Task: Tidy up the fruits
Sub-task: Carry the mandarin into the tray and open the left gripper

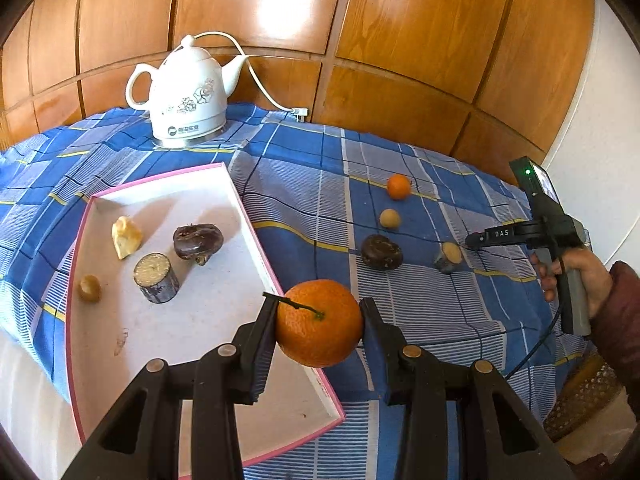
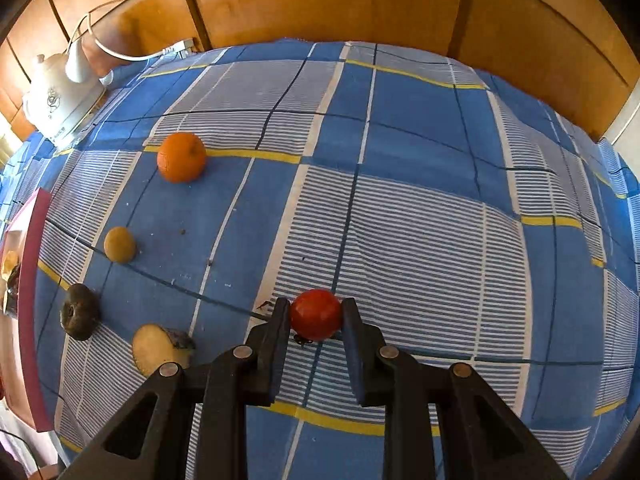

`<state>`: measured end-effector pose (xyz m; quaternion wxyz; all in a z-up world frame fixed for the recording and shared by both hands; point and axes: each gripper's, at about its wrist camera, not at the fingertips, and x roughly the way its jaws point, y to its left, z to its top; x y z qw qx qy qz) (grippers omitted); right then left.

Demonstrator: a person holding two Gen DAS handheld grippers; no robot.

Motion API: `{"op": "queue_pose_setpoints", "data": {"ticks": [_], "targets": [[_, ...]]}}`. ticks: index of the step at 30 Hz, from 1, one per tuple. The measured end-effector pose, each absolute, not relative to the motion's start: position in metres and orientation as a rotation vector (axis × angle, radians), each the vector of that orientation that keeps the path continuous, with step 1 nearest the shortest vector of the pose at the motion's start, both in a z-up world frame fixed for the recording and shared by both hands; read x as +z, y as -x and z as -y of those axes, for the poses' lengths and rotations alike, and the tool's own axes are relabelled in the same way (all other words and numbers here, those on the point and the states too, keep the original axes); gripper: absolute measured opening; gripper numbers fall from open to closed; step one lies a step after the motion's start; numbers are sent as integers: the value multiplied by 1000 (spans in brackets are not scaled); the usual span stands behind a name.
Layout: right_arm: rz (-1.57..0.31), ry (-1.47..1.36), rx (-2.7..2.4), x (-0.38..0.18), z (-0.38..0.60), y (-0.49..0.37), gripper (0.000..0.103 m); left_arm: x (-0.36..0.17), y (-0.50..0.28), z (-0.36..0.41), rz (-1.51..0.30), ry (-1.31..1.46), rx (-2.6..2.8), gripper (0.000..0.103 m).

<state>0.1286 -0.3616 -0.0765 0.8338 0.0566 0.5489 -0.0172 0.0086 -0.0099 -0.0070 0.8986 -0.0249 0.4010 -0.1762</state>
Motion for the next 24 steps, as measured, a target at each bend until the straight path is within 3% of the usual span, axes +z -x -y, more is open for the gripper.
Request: {"op": "queue_pose_setpoints", "data": {"ticks": [24], "targets": [[-1175,-94,-10,-74,347,-128,26,-6,-22,-25,-832,87,-204,41]]}}
